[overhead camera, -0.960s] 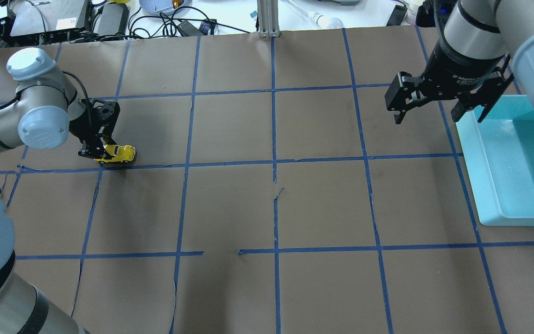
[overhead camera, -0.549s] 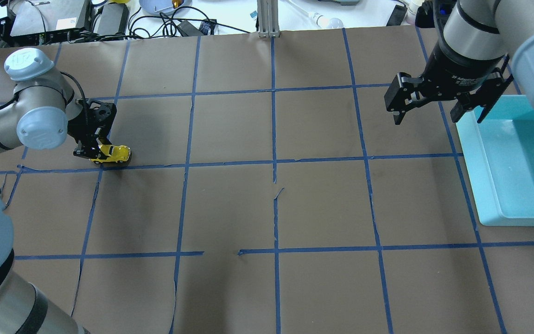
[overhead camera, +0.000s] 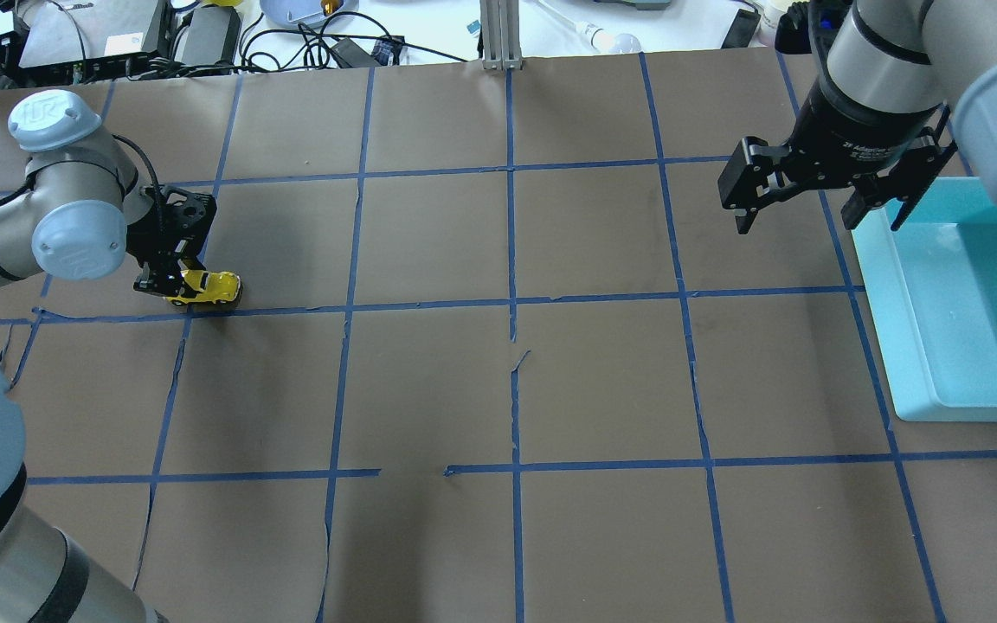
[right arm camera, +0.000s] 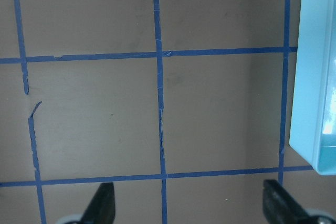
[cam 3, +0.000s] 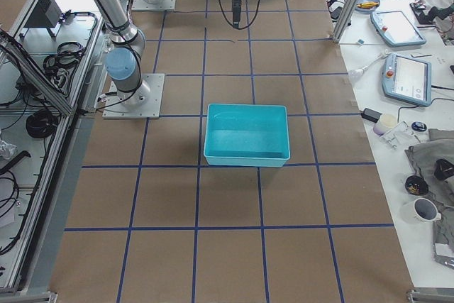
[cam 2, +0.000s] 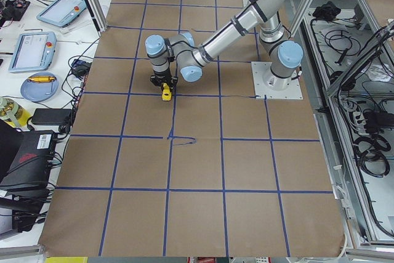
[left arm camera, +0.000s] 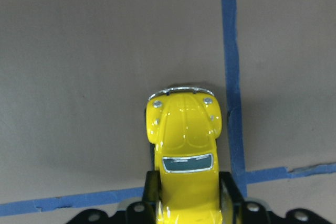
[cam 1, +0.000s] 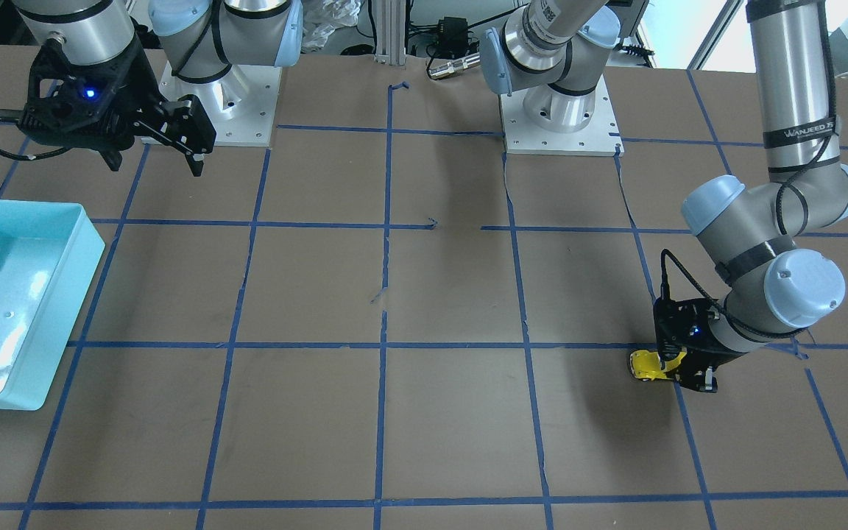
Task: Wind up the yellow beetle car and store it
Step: 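Release the car with the left gripper and raise it away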
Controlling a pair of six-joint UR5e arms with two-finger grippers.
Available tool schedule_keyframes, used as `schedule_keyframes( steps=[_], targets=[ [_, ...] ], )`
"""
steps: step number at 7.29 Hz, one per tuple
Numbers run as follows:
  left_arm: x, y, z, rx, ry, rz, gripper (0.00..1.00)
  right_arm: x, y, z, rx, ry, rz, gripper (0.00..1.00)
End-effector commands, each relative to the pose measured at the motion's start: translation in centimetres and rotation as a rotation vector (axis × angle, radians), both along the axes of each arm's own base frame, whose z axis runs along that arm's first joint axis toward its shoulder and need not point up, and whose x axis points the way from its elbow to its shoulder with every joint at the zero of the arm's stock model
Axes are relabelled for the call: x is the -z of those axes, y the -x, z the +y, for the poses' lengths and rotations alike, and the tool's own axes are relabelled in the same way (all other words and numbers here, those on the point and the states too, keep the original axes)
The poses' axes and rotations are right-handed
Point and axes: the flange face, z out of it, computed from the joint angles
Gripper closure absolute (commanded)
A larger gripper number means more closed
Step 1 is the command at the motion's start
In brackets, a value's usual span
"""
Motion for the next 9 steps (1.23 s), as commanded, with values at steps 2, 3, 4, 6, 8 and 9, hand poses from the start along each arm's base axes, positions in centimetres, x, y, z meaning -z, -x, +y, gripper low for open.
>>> schedule_keyframes(
  steps=[2,3,4,6,8,9],
  targets=[
    [-0.32,-0.11,-0.21,0.002,0.005,-0.005,0.01,0.00,-0.02,-0.01,-0.001,0.001,-0.002,0.00],
    [-0.38,-0.14,-0.25,0.002,0.005,-0.007,0.00,0.01,0.03,0.00,-0.001,-0.001,0.003,0.00],
    [-0.38,-0.14,-0.25,0.002,0.005,-0.007,0.00,0.01,0.03,0.01,-0.001,-0.001,0.003,0.00],
    [-0.38,-0.14,-0.25,0.001,0.006,-0.007,0.00,0.00,0.02,-0.12,-0.001,0.005,0.002,0.00],
    [-0.49,-0.12,-0.18,-0.010,0.006,-0.008,0.00,0.05,0.03,-0.08,-0.003,0.001,0.003,0.00],
    [-1.10,0.03,-0.04,-0.023,0.011,-0.010,0.00,0.07,0.03,-0.06,-0.003,-0.001,0.003,0.00]
  ],
)
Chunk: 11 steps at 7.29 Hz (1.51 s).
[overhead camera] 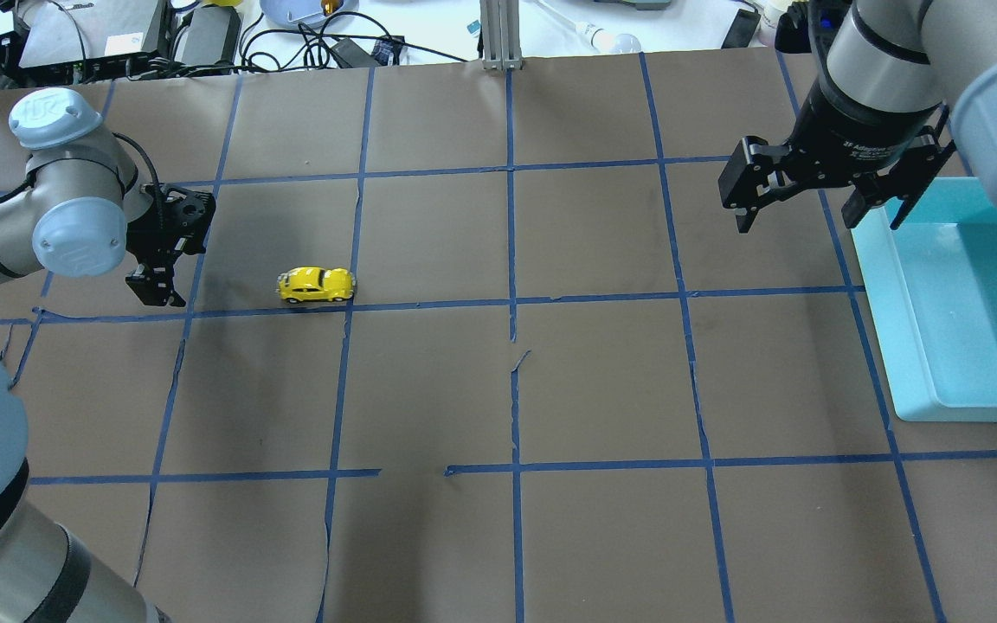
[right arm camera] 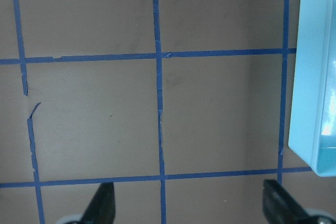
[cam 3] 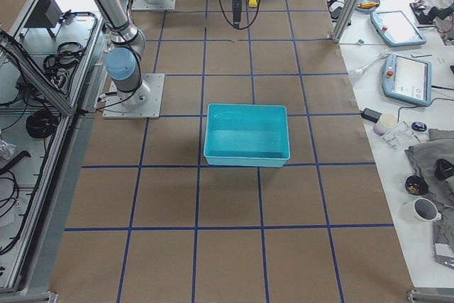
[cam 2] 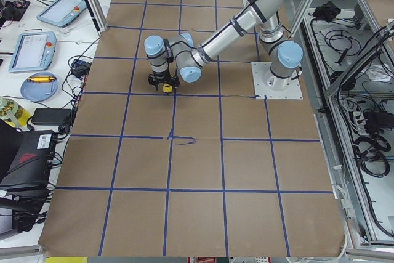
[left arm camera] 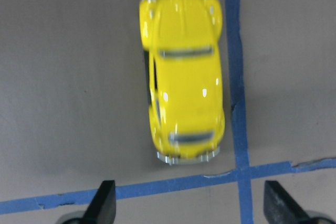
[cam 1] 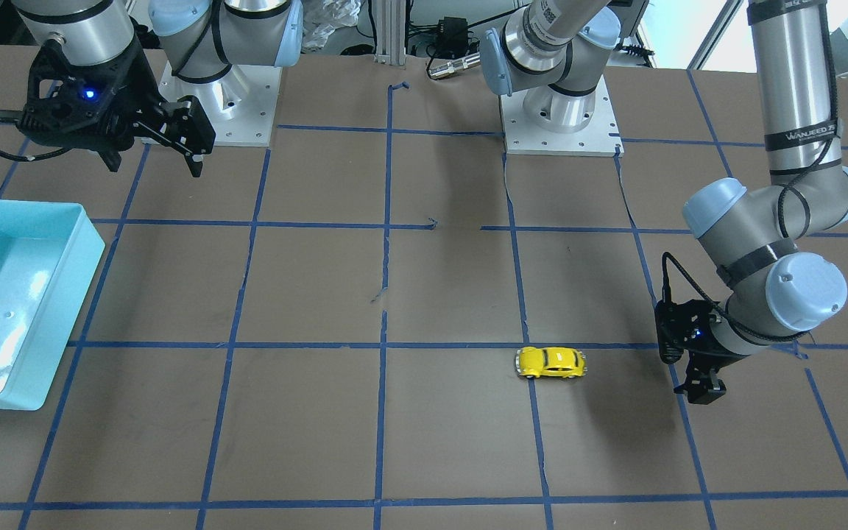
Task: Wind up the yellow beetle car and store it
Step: 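Release the car with the left gripper and raise it away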
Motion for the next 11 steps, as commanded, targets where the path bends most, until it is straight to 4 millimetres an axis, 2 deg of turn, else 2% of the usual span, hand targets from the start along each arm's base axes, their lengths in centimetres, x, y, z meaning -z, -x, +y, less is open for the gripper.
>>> schedule_keyframes(
  steps=[1,3,4,5,6,8,10,11],
  targets=[
    [-1.2,1.2,0.4,-0.067,0.009,-0.009,0.00,0.1,0.0,-0.1,0.000,-0.001,0.001,0.00],
    [-3.4,3.2,1.4,-0.199,-0.018,0.007,0.00,0.1,0.0,0.0,0.000,-0.002,0.001,0.00],
    [-6.4,5.3,2.2,-0.339,-0.001,0.004,0.00,0.0,0.0,0.0,-0.002,-0.002,0.002,0.00],
    [-9.4,8.2,3.8,-0.462,-0.017,-0.006,0.00,0.0,0.0,0.0,-0.002,-0.002,0.002,0.00],
    [-13.3,10.8,5.3,-0.658,0.014,-0.021,0.00,0.1,0.0,0.0,-0.002,-0.002,0.001,0.00],
    [-19.9,16.0,8.3,-0.964,0.106,0.042,0.00,0.1,0.1,0.0,-0.002,-0.006,0.003,0.00],
    [-24.7,18.7,12.0,-1.123,0.125,0.046,0.00,0.1,0.0,0.0,-0.003,-0.004,0.002,0.00],
    [-27.6,19.3,12.7,-1.275,0.115,0.040,0.00,0.1,0.0,-0.1,-0.003,0.001,0.001,0.00]
  ],
)
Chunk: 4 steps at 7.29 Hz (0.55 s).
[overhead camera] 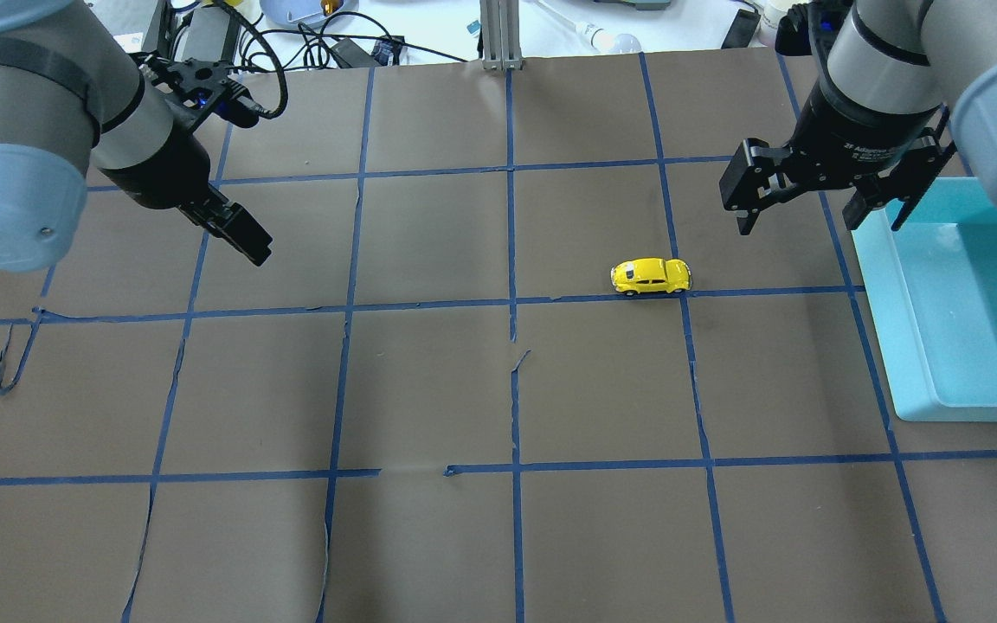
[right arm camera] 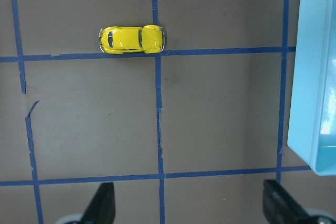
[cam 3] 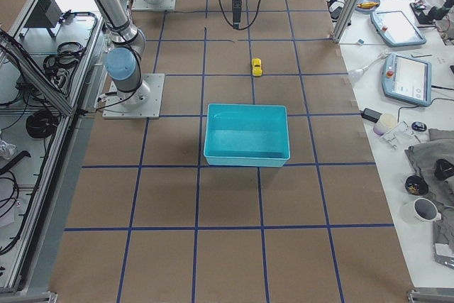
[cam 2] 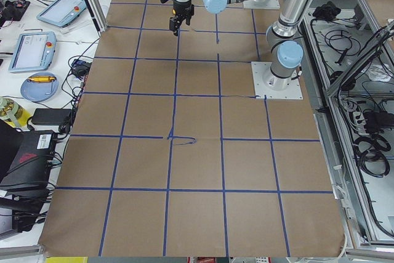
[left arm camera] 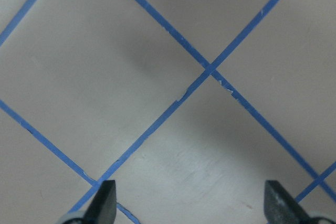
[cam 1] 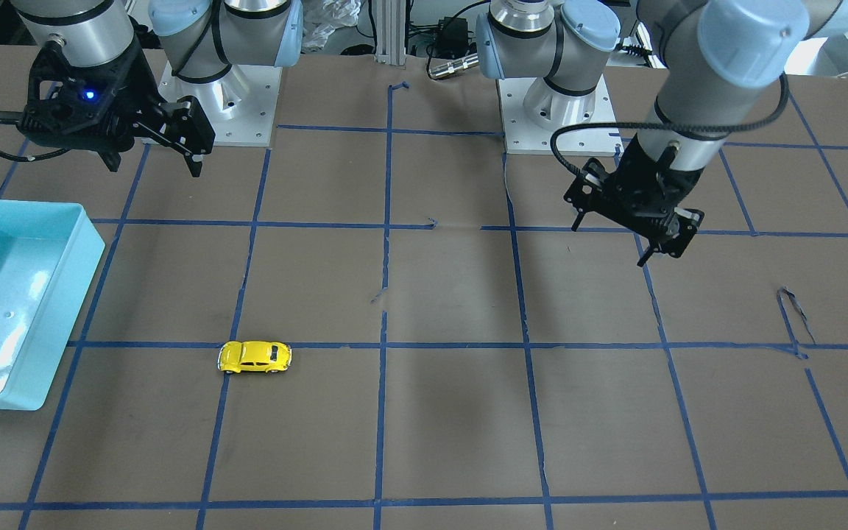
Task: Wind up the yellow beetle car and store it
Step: 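Lower the right gripper onto the car and grasp it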
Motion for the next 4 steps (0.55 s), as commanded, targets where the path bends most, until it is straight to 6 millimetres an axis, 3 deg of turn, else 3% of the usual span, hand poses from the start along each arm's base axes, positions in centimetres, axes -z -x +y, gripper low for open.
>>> schedule_keyframes(
  steps=[1,2,4],
  targets=[
    [-5.7,1.9,1.2,-0.308,-0.020,0.017,0.00,0.1,0.0,0.0,-0.001,-0.001,0.000,0.00],
    [-7.6,2.3,0.9,-0.422,-0.014,0.026,0.00,0.1,-0.1,0.0,-0.001,-0.004,-0.003,0.00],
    [-8.0,5.2,1.7,-0.559,-0.015,0.034,0.00,0.2,-0.1,-0.3,-0.013,0.005,-0.007,0.00]
  ],
)
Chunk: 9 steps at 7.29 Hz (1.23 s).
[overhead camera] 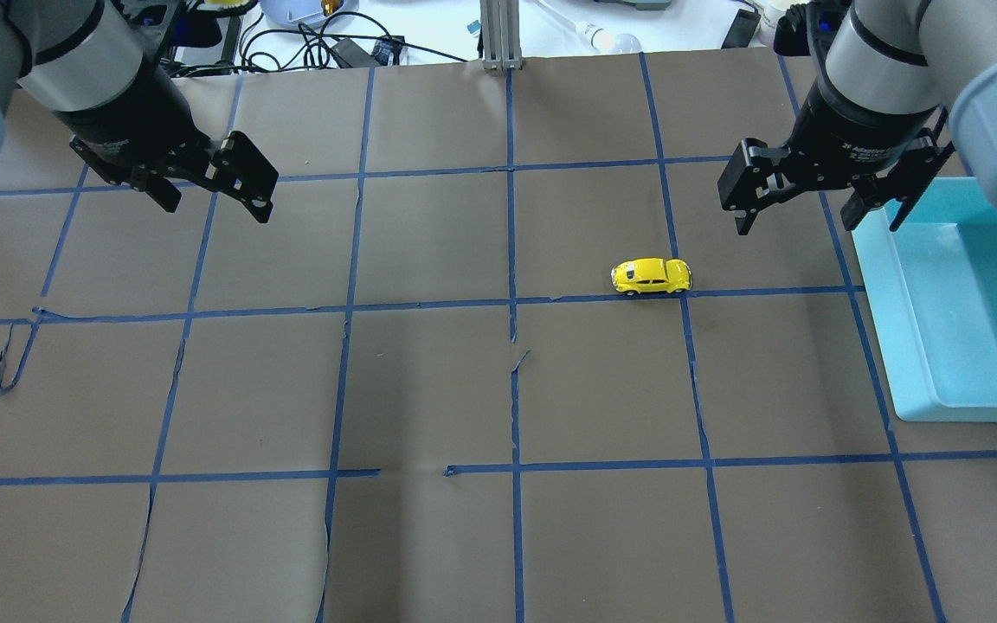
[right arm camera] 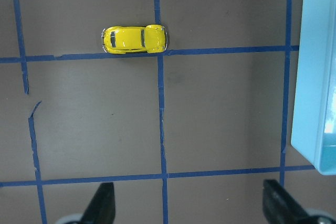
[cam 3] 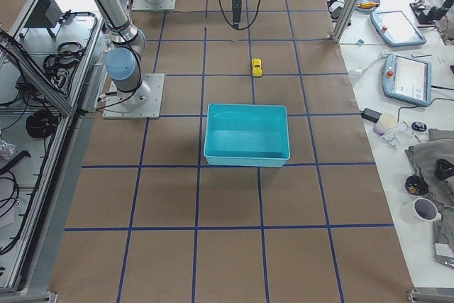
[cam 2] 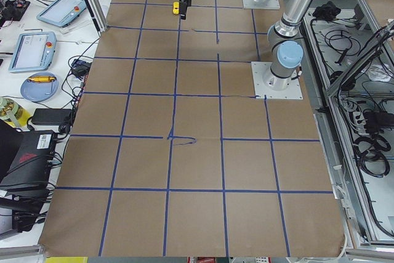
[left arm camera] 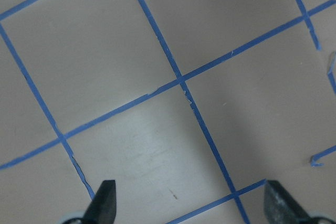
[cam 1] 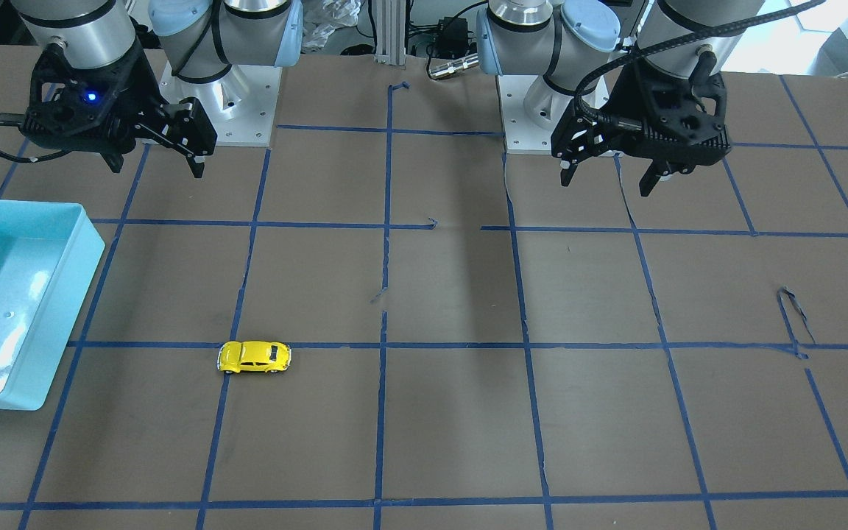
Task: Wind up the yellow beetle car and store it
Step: 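Lower the right gripper onto the car and grasp it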
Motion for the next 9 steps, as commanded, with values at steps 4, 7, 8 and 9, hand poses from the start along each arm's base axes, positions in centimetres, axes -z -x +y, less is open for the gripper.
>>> schedule_keyframes(
  steps=[4,7,8,9],
  targets=[
    [-0.3,3.6,1.3,-0.055,-0.004,0.007,0.00,4.2,-0.2,-3.5,-0.470,-0.015,-0.003,0.00],
    [-0.4,3.5,1.4,-0.056,-0.001,0.007,0.00,8.8,-0.7,-8.6,-0.705,0.064,0.023,0.00],
    [-0.4,3.4,1.5,-0.058,0.001,0.007,0.00,12.4,-1.1,-9.3,-0.771,0.024,0.007,0.00],
    [-0.4,3.4,1.5,-0.056,0.001,0.007,0.00,15.7,-1.4,-9.9,-0.884,0.026,0.010,0.00]
  ],
)
